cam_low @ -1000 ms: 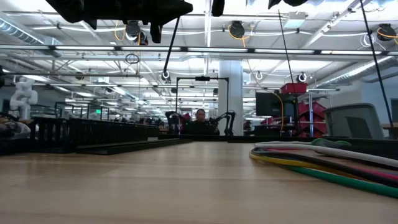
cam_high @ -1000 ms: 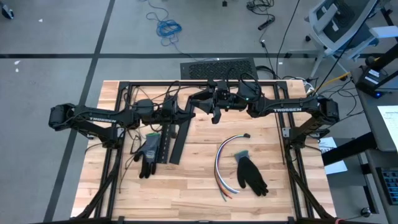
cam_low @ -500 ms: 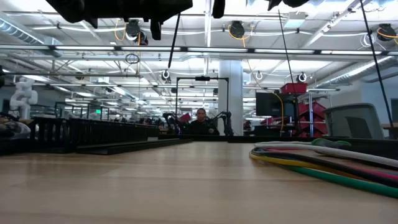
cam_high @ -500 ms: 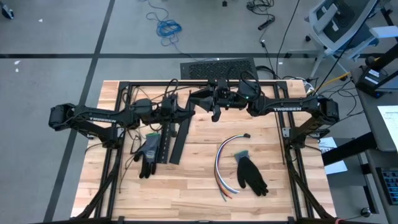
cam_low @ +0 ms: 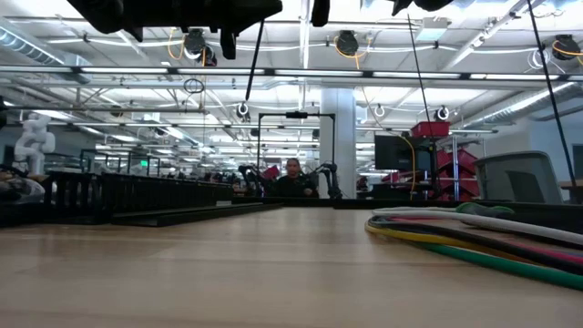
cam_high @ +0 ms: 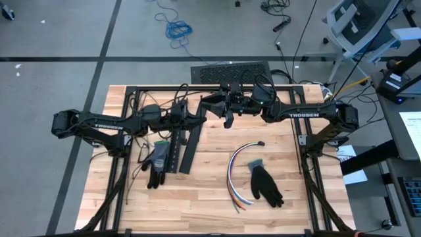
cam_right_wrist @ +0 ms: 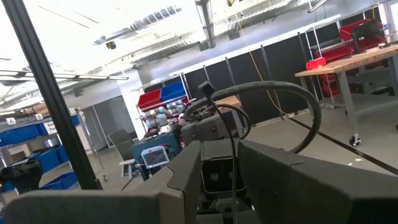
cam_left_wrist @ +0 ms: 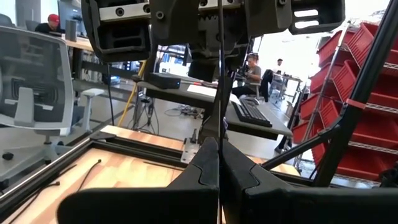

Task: Ziptie cables
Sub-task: Wrap the cable wires with the black ziptie

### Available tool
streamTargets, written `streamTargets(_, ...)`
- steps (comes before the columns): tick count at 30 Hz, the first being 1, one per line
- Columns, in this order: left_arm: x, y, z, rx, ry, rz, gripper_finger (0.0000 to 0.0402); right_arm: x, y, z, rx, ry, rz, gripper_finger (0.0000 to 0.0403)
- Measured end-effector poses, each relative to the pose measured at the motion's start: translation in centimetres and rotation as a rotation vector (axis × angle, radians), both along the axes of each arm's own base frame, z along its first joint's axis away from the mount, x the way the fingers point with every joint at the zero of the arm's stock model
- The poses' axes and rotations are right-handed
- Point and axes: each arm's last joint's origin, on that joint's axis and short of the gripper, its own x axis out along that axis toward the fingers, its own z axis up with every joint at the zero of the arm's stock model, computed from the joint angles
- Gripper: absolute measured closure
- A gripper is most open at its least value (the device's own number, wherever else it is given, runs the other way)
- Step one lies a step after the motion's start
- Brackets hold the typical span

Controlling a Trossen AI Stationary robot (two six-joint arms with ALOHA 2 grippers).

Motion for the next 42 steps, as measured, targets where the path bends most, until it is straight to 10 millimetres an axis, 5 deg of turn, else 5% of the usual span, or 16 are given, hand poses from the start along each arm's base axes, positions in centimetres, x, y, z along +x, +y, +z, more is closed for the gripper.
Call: streamTargets(42, -0.01, 0.00, 0.14, -0.001, -0.013, -0.003, 0.0402, -0.02, -0.01, 0.08, -0.001, -0.008, -0.009, 0.0305)
